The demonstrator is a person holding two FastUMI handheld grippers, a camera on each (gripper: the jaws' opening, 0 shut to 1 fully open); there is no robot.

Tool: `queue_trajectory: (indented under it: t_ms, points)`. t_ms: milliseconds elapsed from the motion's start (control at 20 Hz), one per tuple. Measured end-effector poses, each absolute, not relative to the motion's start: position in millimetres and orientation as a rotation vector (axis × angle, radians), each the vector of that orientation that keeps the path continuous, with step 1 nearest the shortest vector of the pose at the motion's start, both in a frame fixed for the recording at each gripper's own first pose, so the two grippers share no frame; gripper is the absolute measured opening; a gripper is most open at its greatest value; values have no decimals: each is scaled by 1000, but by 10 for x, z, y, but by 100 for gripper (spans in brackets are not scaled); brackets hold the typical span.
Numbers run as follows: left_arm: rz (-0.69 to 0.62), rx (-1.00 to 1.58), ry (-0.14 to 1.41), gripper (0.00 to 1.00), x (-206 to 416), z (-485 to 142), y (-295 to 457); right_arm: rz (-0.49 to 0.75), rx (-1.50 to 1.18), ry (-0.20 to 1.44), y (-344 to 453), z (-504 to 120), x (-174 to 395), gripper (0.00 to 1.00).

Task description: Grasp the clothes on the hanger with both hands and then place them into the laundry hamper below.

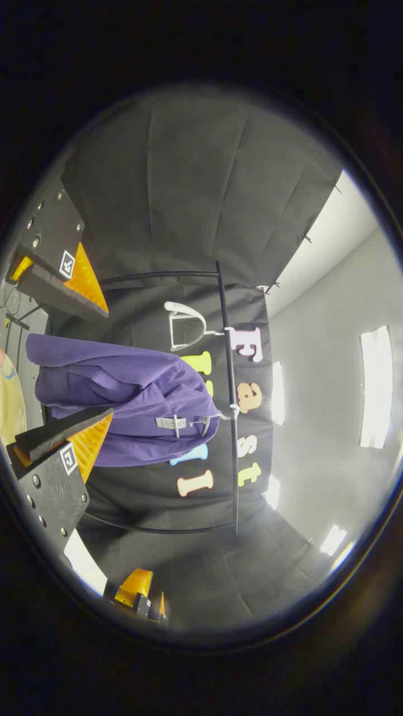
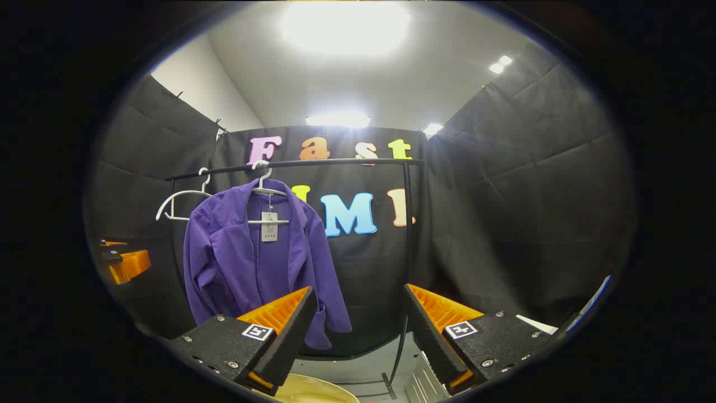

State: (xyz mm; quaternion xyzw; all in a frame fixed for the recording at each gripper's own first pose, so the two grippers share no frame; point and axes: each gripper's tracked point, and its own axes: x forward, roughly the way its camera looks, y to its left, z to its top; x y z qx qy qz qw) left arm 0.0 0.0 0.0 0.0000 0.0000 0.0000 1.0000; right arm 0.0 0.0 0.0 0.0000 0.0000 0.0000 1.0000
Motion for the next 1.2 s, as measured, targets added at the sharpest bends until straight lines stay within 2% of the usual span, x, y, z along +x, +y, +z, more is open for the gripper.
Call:
queue_trajectory:
  t_ms: [350,400,700,750,1200]
  points:
    - [4,-3,8,85,147,-22,-66,-10,20,11,-52,-66,67,96]
    - [4,-3,6,89,169,-3,-85,-14,26,7,-63,-50,80,96]
    - [6,-2,-1,85,231,51,-95,-18,29,-1,-105,-1,200,96]
    - [8,0,-5,89,244,71,-99,-14,32,-3,-96,8,222,95]
    - [24,-21,-57,93,703,449,-441,75,28,-75,28,384,792,95]
